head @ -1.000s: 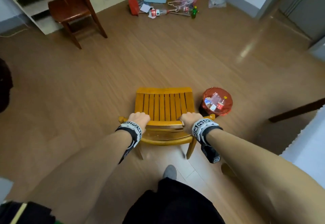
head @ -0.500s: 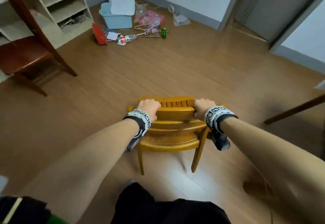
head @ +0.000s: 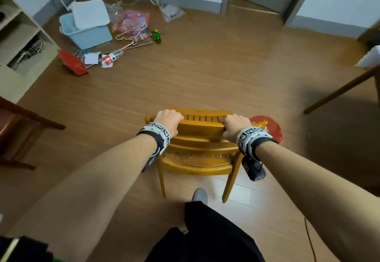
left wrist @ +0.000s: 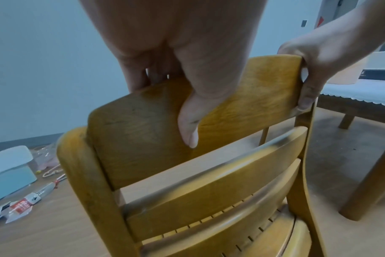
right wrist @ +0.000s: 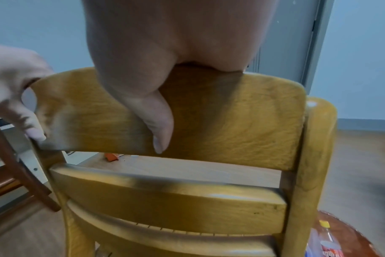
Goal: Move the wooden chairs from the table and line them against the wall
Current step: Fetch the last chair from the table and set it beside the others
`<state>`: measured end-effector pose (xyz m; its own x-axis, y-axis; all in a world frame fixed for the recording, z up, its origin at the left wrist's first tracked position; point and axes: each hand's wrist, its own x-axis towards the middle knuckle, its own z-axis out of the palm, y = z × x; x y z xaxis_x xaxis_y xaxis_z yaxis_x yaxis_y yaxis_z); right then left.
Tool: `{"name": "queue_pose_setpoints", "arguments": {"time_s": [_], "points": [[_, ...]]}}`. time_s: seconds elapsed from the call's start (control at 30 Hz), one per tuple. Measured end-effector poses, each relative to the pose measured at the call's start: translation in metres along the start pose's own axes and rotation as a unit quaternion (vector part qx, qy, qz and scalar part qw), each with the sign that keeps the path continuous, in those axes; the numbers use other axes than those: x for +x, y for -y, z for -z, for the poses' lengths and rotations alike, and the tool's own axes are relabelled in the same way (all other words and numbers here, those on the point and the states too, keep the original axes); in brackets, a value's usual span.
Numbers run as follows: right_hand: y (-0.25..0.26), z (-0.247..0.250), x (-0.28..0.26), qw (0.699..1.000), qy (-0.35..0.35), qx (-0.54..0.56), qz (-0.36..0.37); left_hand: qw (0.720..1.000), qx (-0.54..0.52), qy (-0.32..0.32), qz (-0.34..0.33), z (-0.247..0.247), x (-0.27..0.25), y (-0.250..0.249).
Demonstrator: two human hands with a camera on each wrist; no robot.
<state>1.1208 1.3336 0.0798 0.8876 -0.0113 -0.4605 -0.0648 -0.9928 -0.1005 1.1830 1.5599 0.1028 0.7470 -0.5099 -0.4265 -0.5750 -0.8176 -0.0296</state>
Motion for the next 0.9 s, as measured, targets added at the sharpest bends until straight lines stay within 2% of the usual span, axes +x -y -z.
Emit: {"name": "queue_pose_setpoints", "arguments": {"time_s": [0.1, 0.23, 0.4, 0.67, 0.9], "points": [[0.01, 0.005, 0.006, 0.999, 0.009, 0.02, -0.031, 0.998, 0.038, 0.023, -0.033, 0.012, 0.015, 0.013], [0.027, -0.005, 0.003, 0.997, 0.01, 0.039, -0.068, 0.993, 0.062, 0.043, -0.089, 0.004, 0.019, 0.033], [0.057, -0.018, -0.009, 0.991, 0.0, 0.05, -0.121, 0.985, 0.063, 0.035, -0.157, -0.012, 0.01, 0.053], [0.088, -0.057, -0.05, 0.979, 0.01, 0.058, -0.194, 0.963, 0.071, 0.049, -0.254, -0.052, -0.024, 0.055], [0.092, -0.075, -0.056, 0.969, 0.013, 0.1, -0.224, 0.951, 0.101, 0.032, -0.292, -0.051, -0.01, 0.053]]}}
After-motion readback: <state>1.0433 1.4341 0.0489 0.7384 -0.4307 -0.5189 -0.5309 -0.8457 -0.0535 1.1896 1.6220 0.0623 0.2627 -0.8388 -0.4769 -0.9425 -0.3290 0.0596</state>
